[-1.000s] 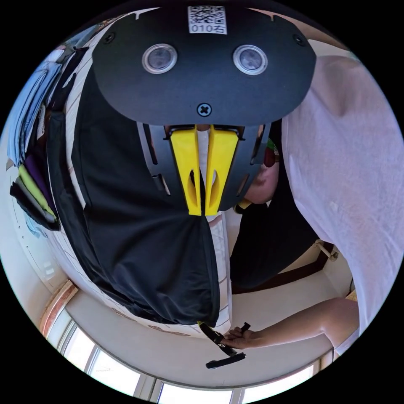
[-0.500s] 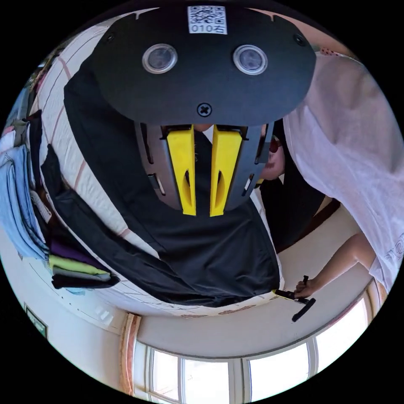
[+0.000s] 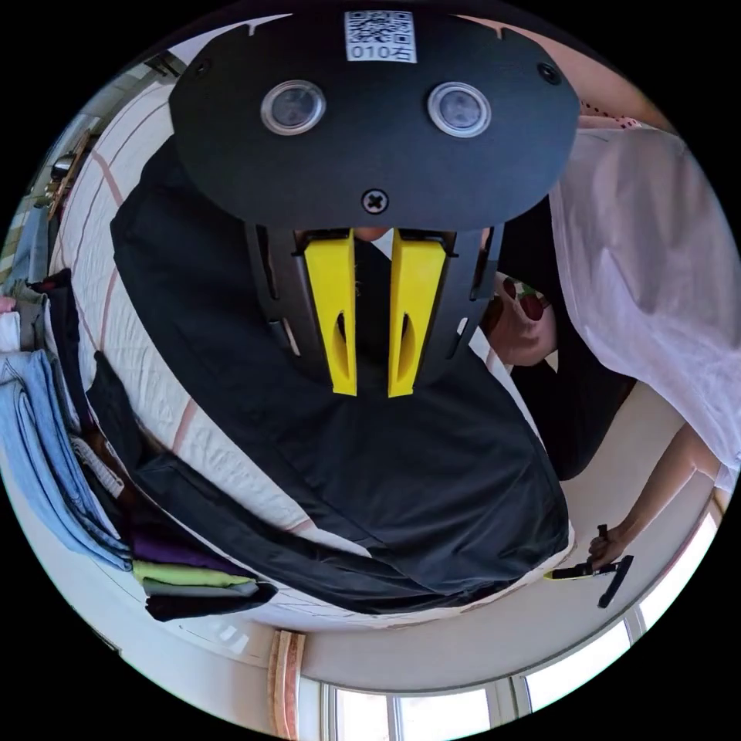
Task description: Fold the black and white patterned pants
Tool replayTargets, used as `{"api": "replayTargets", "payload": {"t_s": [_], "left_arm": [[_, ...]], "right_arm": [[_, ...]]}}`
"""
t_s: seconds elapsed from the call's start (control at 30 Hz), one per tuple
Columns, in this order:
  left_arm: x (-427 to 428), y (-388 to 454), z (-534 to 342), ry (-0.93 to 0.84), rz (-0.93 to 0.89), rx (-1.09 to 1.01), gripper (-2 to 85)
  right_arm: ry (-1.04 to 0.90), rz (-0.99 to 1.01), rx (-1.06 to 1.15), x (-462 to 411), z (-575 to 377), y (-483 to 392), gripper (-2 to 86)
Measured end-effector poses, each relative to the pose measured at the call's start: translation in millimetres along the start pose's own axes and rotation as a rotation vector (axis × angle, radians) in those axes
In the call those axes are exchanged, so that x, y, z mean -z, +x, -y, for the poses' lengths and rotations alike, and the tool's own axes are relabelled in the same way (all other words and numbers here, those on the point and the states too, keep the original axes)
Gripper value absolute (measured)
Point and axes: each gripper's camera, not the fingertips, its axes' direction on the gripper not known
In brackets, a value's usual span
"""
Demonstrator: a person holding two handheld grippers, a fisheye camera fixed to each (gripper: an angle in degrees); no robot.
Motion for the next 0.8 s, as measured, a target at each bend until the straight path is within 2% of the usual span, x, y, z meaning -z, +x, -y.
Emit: {"api": "replayTargets", "payload": {"t_s": [0.07, 0.13, 0.2, 0.27, 0.33, 0.47, 0.53, 0.63, 0.8], "left_arm": [[-26.9, 13.0, 6.9, -0.093, 0.022, -0.006, 0.2], [-14.5, 22.3, 15.2, -0.035, 0.049, -0.005, 0.4], [11.4, 26.1, 40.8, 0.065, 0.052, 0.004, 0.9], [23.2, 29.3, 73.3, 0.120, 0.130, -0.028, 1.8], [21.0, 30.4, 117.8, 0.129, 0.184, -0.083, 3.0], [-14.6, 29.9, 225.8, 0.139, 0.189, -0.181, 5.1], [-36.4, 40.0, 266.6, 0.117, 0.195, -0.255, 5.9], [-76.1, 63.5, 323.3, 0.025, 0.201, -0.379, 7.2], [-129.4, 94.9, 390.2, -0.105, 0.226, -0.539, 8.7]], "right_arm": [[0.039, -0.029, 0.012, 14.5, 3.4, 6.6, 7.4], [0.161, -0.095, 0.001, 43.2, 10.9, 30.9, 7.4], [0.198, -0.168, -0.023, 58.2, 27.9, 61.5, 7.6], [0.178, -0.256, -0.024, 63.1, 57.6, 94.7, 7.9], [0.130, -0.338, 0.018, 56.9, 108.7, 138.1, 8.3], [0.041, -0.332, -0.015, 32.8, 183.4, 209.1, 8.7], [-0.074, -0.304, -0.043, 6.4, 217.7, 244.7, 8.9], [-0.204, -0.292, -0.031, -23.3, 242.4, 265.7, 9.0], [-0.303, -0.245, -0.033, -52.2, 254.9, 279.0, 9.3]]}}
